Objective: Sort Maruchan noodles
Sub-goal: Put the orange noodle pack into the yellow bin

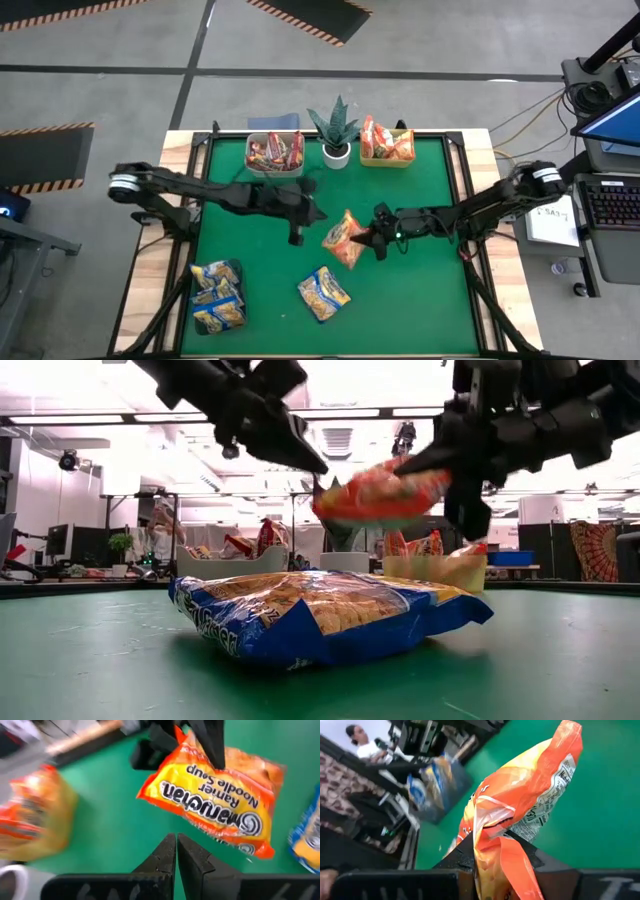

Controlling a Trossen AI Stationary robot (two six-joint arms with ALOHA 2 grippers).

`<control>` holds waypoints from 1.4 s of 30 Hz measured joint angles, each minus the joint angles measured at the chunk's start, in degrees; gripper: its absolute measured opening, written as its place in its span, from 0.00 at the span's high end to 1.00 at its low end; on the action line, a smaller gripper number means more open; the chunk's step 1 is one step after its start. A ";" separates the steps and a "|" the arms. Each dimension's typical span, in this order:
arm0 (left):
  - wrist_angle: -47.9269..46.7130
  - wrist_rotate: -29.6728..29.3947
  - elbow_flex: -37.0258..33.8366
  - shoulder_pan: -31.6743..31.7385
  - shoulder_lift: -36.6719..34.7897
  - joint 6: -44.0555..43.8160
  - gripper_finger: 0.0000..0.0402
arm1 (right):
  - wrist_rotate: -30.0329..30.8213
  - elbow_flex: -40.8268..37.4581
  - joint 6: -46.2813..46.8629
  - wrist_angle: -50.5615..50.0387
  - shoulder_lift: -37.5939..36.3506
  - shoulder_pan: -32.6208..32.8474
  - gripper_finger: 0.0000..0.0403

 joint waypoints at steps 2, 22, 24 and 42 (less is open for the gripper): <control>4.05 0.00 -2.66 1.29 -3.32 0.02 1.00 | 1.11 0.47 -1.31 -3.92 -3.82 -1.18 0.86; 32.15 -14.85 -17.45 4.81 -14.14 3.65 1.00 | 37.94 38.05 -13.15 -86.27 -14.44 -26.71 0.86; 31.78 -14.92 -17.45 4.79 -14.13 3.67 1.00 | 37.43 39.12 -13.59 -87.01 -12.67 -30.66 0.86; 31.61 -14.84 -17.51 4.74 -14.15 4.54 1.00 | 29.11 38.66 -19.55 -78.43 3.08 -46.38 0.86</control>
